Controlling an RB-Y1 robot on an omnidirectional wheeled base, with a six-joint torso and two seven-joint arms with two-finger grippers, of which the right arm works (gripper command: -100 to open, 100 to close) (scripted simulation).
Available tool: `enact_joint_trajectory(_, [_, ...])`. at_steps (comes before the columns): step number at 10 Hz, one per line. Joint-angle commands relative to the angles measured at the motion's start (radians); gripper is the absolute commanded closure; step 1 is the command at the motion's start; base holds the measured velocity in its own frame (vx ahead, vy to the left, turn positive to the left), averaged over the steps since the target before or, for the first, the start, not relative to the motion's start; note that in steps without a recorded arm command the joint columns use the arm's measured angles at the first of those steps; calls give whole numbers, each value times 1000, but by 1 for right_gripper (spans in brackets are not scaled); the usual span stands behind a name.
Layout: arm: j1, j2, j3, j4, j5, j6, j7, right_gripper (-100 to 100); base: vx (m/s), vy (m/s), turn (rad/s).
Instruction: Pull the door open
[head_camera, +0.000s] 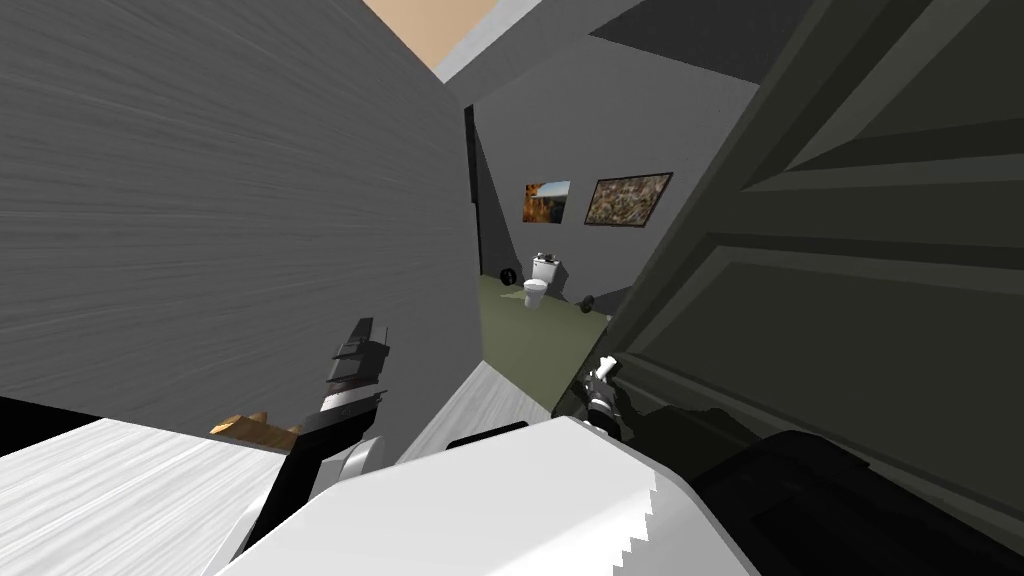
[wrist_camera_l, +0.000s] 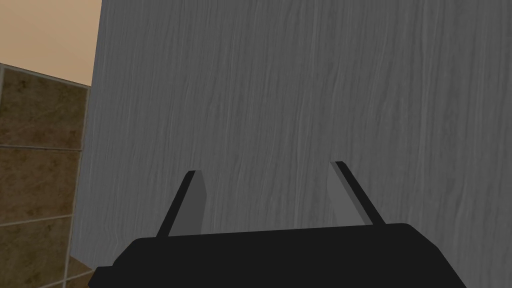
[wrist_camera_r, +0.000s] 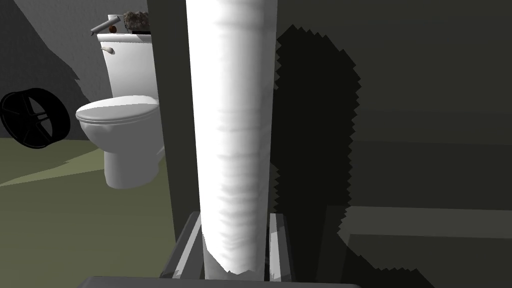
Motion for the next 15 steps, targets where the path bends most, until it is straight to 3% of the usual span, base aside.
enact_joint_trajectory(1, [-2,4,5,-1,2,1,1,100,-22,12,22])
enact_joint_trajectory(4, [-2,4,5,-1,2,1,1,100,-7,5,1])
enact_joint_trajectory(9, [9,-29,64,-4,39,2,-57,100,-152,85,16])
enact_joint_trajectory(14, [16,-63,131,-10,80,1,-117,100,-195,0,49])
enact_joint_trajectory(15, [24,-57,120,-14,73,5,-106,100,-84,-13,26])
